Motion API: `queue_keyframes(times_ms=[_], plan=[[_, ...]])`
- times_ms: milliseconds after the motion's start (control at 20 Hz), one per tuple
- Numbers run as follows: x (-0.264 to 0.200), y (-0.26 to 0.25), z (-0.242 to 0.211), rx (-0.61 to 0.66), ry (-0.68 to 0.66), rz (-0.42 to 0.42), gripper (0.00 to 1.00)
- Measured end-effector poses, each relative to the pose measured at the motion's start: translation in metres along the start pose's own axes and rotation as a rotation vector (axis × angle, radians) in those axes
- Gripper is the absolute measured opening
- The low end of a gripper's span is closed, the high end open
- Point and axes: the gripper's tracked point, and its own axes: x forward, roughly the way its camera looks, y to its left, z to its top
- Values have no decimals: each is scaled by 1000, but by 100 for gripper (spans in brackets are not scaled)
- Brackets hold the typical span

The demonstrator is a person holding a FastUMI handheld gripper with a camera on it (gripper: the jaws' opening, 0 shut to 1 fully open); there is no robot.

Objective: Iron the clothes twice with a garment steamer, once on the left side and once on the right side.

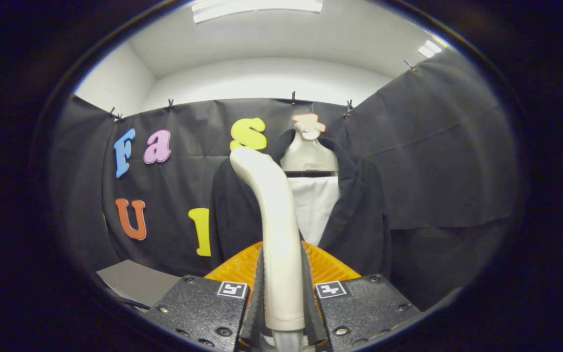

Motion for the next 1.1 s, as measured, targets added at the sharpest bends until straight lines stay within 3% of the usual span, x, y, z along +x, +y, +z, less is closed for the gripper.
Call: queue_keyframes(times_ms=[550,1100], plan=[[18,-18,-57,-55,136,-27,38],[-8,-35,-115,-87,242,-54,38]])
